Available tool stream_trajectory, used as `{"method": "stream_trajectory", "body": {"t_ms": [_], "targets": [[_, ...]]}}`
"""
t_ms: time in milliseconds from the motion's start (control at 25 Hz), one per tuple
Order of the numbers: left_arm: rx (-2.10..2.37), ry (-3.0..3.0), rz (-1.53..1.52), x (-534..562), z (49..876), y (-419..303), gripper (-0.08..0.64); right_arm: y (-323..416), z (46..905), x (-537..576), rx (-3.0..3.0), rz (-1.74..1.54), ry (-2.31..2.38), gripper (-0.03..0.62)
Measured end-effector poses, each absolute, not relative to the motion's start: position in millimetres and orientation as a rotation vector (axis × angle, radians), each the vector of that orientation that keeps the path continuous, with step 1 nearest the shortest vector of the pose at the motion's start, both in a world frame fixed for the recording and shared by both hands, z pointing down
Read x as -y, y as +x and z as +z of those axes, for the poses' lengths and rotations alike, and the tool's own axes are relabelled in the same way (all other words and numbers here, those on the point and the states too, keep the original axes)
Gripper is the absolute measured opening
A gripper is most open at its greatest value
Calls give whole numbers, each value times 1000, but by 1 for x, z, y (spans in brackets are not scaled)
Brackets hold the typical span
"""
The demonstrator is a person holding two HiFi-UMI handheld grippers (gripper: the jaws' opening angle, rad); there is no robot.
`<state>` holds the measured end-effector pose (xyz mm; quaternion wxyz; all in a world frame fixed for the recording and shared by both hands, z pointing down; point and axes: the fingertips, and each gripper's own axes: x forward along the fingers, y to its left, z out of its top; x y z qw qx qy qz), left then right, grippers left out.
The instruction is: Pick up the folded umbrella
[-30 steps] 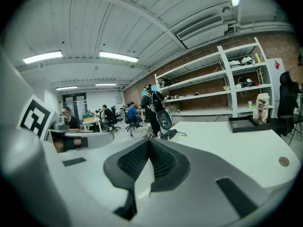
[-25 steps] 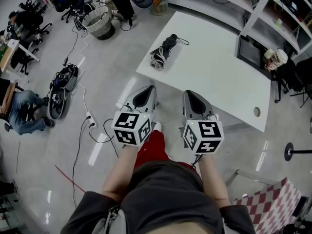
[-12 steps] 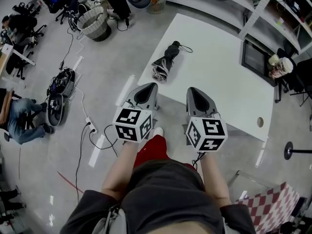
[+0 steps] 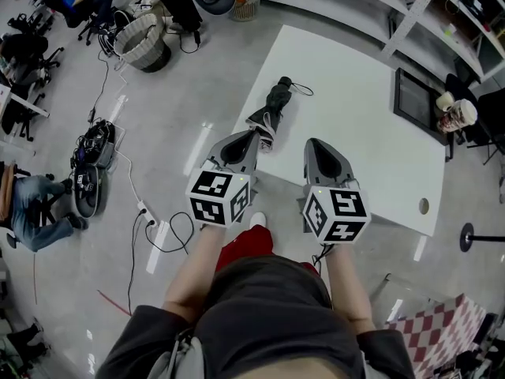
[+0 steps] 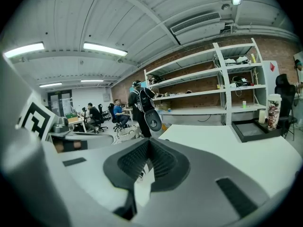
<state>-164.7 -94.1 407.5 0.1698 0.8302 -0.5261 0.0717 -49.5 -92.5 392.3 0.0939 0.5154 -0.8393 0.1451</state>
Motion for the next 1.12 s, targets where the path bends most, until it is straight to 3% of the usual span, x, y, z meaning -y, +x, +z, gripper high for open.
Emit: {"method": "stream_trajectory", "body": {"t_ms": [800, 1120], "targets": [[1342, 2418, 335, 161, 430, -164, 20, -58, 400, 143, 2399, 444, 1634, 18], [1302, 2397, 410, 170, 445, -157, 59, -53, 407, 145, 2376, 464, 1640, 18]]}}
